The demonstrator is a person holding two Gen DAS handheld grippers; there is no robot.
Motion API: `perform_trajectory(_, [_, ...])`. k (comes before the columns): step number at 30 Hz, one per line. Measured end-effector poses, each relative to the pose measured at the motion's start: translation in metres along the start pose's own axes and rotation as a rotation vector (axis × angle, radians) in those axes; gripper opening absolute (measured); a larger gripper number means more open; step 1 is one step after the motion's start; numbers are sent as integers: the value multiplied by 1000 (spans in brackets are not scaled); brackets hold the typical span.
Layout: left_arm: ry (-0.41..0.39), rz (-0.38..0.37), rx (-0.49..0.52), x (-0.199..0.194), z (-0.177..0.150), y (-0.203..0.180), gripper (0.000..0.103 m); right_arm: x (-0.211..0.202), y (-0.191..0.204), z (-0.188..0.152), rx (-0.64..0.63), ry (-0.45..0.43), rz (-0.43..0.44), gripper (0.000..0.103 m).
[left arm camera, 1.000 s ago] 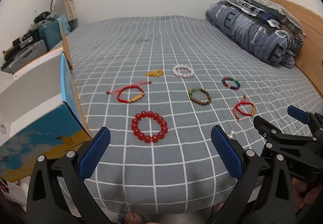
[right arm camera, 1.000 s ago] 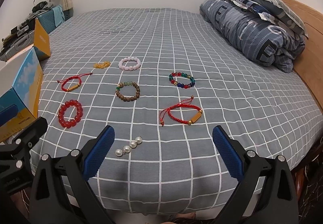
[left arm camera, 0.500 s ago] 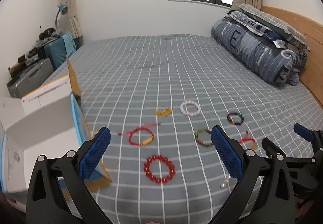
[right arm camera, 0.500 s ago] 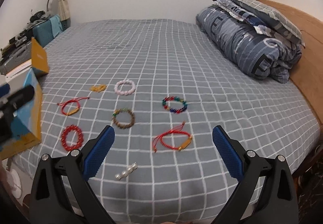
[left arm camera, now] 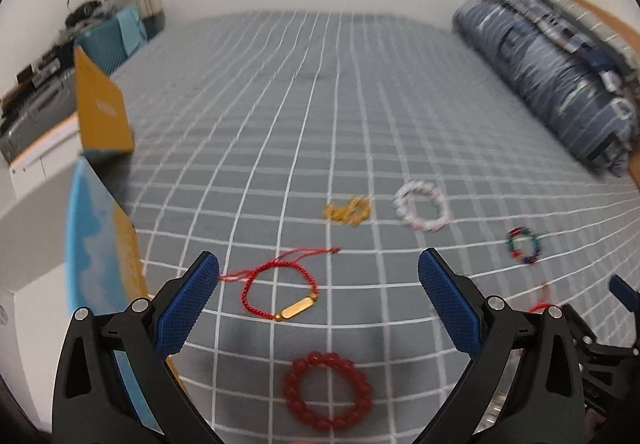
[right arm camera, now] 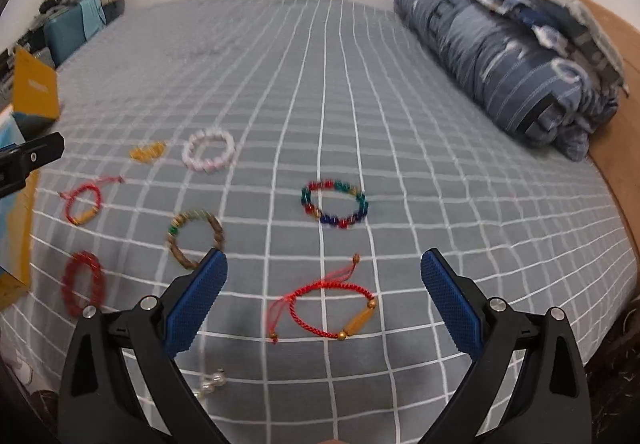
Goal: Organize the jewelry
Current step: 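Grasp a red string bracelet with the left tool while the right tool grasps the other red string bracelet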
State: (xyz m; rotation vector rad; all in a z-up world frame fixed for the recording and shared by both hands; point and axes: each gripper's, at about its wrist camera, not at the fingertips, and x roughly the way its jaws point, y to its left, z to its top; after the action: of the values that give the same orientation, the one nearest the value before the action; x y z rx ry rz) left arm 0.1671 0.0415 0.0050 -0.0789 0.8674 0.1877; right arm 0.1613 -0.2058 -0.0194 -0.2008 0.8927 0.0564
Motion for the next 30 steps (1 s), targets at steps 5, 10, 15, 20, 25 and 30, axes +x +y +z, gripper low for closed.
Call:
perform_trajectory(5, [79,44,8,40,-8,5,97,31,-3,-14,0,80,20,94])
perform_trajectory(10, [116,55,2,63,-19,10,97,43,-10,-23,10,121,58,94])
perform_trajectory(15, [167,69,7,84,-27,12,97,60,-15,-27,16,155,52,94])
perform_trajectory(20, [197,57,-14,101,-32,16,98,75,-20,-28,48,201,84,94])
perform_trajectory(25, [205,57,-17,100,-33,17,98,74,-23,-29,60,201,100,85])
perform_trajectory(30, [165,67,-32,83,-25,21,97,74,-26,-28,62,202,100,85])
